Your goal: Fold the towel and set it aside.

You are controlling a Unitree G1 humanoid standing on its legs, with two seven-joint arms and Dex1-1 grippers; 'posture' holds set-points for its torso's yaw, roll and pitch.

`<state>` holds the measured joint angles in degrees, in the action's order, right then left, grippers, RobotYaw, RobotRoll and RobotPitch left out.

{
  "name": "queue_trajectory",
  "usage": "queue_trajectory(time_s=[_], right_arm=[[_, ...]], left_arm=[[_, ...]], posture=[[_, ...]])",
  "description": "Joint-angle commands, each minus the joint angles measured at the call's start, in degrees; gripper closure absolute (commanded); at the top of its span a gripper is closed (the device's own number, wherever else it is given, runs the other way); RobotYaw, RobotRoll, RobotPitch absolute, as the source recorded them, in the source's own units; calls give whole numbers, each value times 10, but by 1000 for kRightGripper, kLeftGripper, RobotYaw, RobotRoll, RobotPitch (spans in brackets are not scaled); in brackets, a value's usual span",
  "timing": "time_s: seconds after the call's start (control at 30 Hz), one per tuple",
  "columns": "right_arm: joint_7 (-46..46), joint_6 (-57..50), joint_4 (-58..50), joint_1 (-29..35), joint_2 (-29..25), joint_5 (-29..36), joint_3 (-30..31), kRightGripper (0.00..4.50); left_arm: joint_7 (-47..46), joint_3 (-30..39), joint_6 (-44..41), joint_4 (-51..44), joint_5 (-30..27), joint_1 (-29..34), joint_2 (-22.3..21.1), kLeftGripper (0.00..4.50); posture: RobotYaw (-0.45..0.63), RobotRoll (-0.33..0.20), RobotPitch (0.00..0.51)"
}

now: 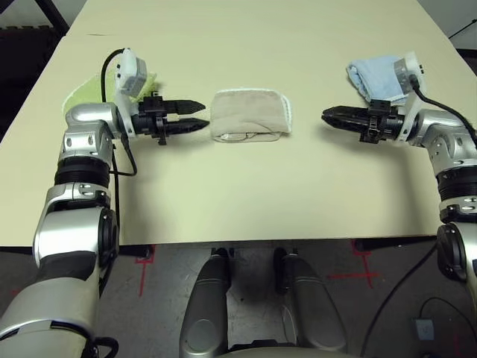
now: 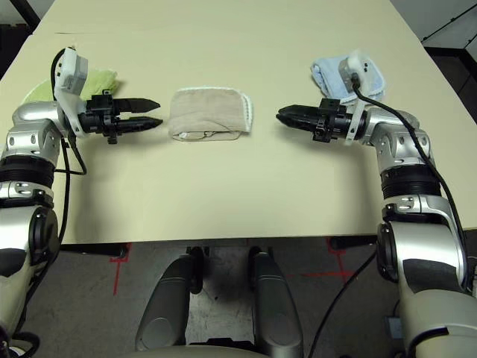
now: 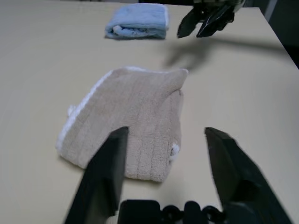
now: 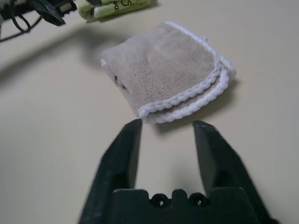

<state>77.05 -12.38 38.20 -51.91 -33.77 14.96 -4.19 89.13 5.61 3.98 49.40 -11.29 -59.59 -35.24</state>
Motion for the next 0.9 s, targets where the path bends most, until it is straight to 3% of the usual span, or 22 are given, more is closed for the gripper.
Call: queue_trajectory(time_s=[0.03, 0.1, 0.23, 0.33, 0.57, 0.9], right_arm=[[10, -8, 14, 1, -11, -3, 10, 787], [-12, -103, 24, -14, -7, 26, -9, 37], [-107, -362, 80, -72, 4, 106, -86, 37], [-184, -463, 110, -94, 18, 141, -138, 37], [-236, -563, 92, -94, 50, 144, -119, 37], [-265, -525, 143, -117, 71, 127, -110, 37]], left_arm=[[18, -6, 15, -13, -10, 9, -8, 0], [26, -6, 16, -16, -12, 8, -11, 0], [33, -10, 11, -30, -18, 12, -14, 0], [34, -11, 3, -42, -22, 16, -16, 0], [32, -14, -18, -83, -34, 36, -22, 0], [13, -11, -66, -165, -56, 79, -31, 0]], posture=[[29, 0, 242], [32, 0, 243], [45, 0, 245], [60, 0, 247], [97, 0, 251], [127, 0, 259]])
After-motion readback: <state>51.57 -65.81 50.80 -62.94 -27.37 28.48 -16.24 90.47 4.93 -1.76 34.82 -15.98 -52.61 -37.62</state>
